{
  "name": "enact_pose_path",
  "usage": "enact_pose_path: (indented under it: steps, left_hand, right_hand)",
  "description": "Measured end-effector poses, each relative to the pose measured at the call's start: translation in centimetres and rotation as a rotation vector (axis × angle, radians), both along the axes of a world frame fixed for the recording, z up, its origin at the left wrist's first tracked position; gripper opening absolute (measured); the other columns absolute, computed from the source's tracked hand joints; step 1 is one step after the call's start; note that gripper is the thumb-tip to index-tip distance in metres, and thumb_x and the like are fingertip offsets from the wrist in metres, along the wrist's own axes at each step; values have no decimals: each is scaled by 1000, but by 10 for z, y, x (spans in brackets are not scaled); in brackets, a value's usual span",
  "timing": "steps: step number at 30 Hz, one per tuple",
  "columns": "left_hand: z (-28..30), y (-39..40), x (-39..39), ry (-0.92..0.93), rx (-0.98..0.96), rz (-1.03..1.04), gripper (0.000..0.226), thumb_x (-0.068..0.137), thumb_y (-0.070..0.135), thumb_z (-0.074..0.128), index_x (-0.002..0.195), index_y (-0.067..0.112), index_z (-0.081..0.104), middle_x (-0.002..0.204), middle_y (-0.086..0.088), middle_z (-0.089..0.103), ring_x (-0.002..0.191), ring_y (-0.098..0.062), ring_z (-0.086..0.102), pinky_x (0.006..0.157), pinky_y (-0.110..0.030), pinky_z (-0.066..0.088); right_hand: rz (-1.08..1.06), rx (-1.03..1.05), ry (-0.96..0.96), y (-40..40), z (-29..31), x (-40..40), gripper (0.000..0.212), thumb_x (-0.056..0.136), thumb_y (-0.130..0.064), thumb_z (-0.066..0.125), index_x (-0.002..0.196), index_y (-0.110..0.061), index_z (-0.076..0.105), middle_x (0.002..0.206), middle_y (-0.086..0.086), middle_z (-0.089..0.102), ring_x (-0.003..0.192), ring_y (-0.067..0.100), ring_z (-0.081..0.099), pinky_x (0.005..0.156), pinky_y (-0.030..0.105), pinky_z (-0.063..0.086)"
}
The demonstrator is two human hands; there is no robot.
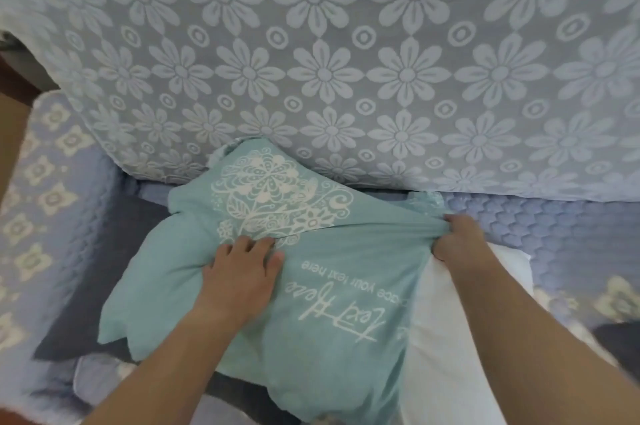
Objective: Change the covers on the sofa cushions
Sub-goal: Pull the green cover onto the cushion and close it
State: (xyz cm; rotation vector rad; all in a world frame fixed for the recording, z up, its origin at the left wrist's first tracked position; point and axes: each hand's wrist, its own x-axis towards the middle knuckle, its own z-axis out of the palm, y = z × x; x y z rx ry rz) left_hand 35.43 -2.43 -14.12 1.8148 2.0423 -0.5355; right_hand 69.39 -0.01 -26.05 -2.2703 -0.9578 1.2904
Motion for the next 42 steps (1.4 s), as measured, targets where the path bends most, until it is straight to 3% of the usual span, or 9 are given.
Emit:
enact_pose_path:
  steps: [5,9,13,18,22,26,31,35,42]
  left_hand:
    - [-8,5,-1,42,-103,-11,49,101,56,31,148,39,34,149,1,39,133,-31,38,110,-52,38]
    - [3,-13,11,152,-73,38,46,103,43,34,147,30,37,148,-5,38,137,-35,36,109,-56,36]
    - [31,-78,72,-162,421,-236,30,82,34,51,101,12,61,97,-12,57,86,-35,56,72,-45,49]
    - [9,-176,149,-169,-24,-329,52,66,45,71,104,14,58,100,-11,59,86,-32,59,62,-43,51]
    - [-26,-190,121,-15,67,-234,46,68,16,70,111,13,56,102,-11,58,90,-32,59,60,-41,50]
    - [-24,-233,110,-127,-18,-254,47,57,6,72,103,11,63,94,-12,58,81,-32,60,53,-41,51]
    - [-14,-279,93,-187,-304,-120,49,51,16,88,96,15,68,89,-7,58,70,-29,63,49,-39,51]
    - [43,-218,77,-303,35,-16,25,90,12,49,111,24,53,113,0,56,103,-29,62,85,-42,48]
    - [207,-120,55,-672,560,43,30,70,-7,49,69,22,39,72,4,48,69,-22,47,61,-39,35]
  right_hand:
    - [-105,-127,-190,25,-20,26,33,82,-11,65,114,-17,68,119,11,68,116,30,63,97,34,50]
    - [-783,74,642,-7,4,11,29,89,9,54,97,-17,63,90,14,65,80,27,64,55,27,57]
    - [-849,-8,952,-93,52,1,32,97,7,50,118,-16,57,107,14,68,85,27,68,62,37,62]
    - [-873,-27,875,-106,71,15,29,98,4,50,124,1,61,93,15,74,69,25,72,53,35,60]
    - [-874,-29,729,-92,81,40,9,98,2,55,100,1,64,64,9,71,48,17,67,45,33,58]
    - [-994,-49,622,-110,67,48,9,98,-6,59,90,-10,61,66,2,71,53,14,66,45,30,57]
    - [-933,-149,306,-161,69,30,8,101,-10,51,97,-5,56,110,15,58,95,28,59,79,46,57]
    - [-816,-13,328,-138,140,44,7,99,-3,53,99,-8,58,109,15,60,80,23,62,49,34,59]
    - [-478,419,255,-86,326,41,14,96,1,55,98,-5,67,110,27,67,87,29,69,78,39,62]
